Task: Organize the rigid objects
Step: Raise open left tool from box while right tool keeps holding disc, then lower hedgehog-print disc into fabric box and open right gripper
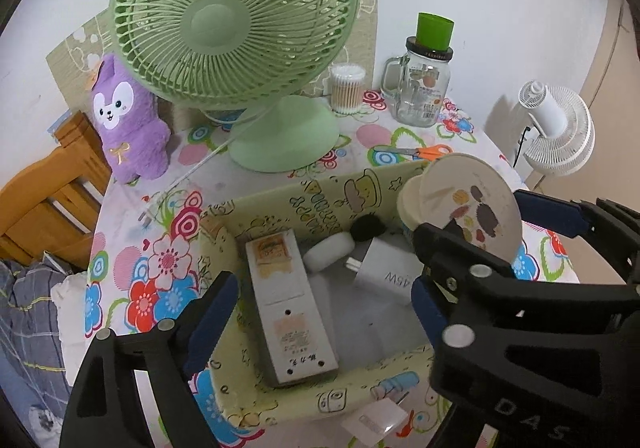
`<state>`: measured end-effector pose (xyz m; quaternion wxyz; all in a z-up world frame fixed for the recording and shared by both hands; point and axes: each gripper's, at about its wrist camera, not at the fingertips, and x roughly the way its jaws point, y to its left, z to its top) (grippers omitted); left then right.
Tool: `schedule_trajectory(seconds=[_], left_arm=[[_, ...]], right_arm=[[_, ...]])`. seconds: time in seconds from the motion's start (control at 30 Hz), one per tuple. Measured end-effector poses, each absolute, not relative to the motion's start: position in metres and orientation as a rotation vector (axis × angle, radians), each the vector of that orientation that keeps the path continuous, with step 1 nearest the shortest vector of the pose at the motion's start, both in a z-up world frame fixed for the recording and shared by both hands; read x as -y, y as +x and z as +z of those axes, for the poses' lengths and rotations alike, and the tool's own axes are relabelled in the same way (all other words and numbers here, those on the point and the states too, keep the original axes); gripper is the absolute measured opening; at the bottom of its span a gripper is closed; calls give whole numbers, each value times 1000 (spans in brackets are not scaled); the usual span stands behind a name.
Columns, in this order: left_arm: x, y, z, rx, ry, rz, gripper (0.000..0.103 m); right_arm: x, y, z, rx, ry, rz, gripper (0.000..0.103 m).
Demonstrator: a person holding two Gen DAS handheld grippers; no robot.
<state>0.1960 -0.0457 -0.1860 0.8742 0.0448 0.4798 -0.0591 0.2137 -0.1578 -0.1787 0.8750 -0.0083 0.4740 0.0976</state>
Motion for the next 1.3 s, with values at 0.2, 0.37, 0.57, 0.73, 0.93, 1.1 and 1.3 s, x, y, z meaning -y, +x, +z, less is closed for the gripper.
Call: schedule_trajectory(seconds=[0.2,0.37,0.57,0.73,0.93,1.1,1.3], left_arm=[[39,200,-192,-1026,92,-94,92],[35,206,-200,-1058,78,-104,92],[32,217,-209,-1091,58,-95,92],[31,224,-211,-1101,47,-79,92],[28,230,-213,-1109,36,-73,92],[27,228,-211,-1104,40,-73,92],[26,221,-203,-1084,44,-74,92]], right_arm=[[148,221,-188,-1026,-21,215,79],[144,232,-198,-1047,-29,216,79],[144,246,-208,-1065,-24,201,79],[144,257,-211,-1060,-39,193,80],[142,264,-210,-1042,-27,217,86],[141,261,-209,-1041,-18,211,87],[149,252,-202,-1035,2,183,90]])
